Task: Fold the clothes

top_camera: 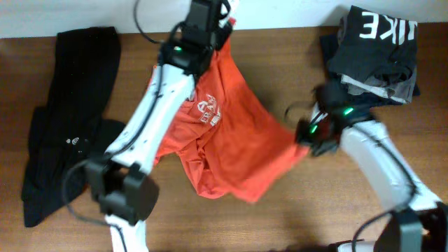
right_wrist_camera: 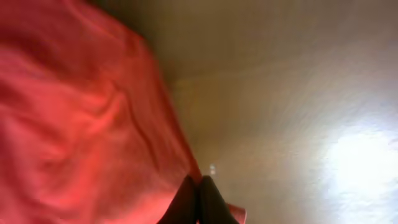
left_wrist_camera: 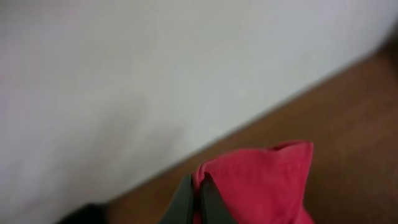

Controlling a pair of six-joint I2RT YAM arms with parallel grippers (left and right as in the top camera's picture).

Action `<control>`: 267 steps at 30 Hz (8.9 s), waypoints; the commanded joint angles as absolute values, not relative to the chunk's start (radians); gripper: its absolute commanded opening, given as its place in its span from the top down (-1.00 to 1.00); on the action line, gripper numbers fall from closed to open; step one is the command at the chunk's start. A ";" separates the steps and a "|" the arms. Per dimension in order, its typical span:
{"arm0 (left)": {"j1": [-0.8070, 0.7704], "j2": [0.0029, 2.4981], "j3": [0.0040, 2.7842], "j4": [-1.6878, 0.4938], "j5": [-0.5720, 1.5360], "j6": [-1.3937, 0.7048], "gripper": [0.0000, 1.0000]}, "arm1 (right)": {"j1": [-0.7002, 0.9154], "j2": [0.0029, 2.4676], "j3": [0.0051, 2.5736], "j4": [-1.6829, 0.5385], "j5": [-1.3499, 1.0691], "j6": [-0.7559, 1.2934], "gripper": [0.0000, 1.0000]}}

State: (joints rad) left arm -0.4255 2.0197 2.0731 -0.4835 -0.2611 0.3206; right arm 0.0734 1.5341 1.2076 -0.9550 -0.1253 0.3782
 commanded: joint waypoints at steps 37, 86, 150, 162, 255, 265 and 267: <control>-0.213 1.053 2.083 -0.620 -0.257 0.330 0.99 | -0.317 1.287 2.716 -1.513 -0.120 0.056 0.92; -0.122 2.211 2.078 -0.463 -0.220 0.353 0.99 | -0.090 2.191 2.059 -0.735 -0.303 0.012 0.93; -0.107 2.167 1.910 -1.198 0.004 0.352 0.95 | -0.159 2.166 1.983 -1.329 -0.186 -0.056 0.90; -0.107 2.167 1.907 -1.223 0.004 0.353 0.57 | -0.160 2.165 1.972 -1.404 -0.172 -0.044 0.20; -0.670 1.531 0.789 -1.013 0.088 -0.523 -0.27 | -0.115 1.311 1.227 -1.357 -0.150 0.284 0.10; -0.674 1.655 0.789 -0.991 0.081 -0.523 -0.04 | -0.115 1.311 1.227 -1.346 -0.150 0.285 0.09; -0.674 1.667 0.789 -0.991 0.082 -0.523 0.12 | -0.115 1.311 1.227 -1.345 -0.150 0.285 0.10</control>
State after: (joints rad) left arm -0.6685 1.6405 0.7948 -0.9928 0.0940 -0.5175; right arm -0.1223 1.3087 1.2320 -1.3506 -0.1436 0.2871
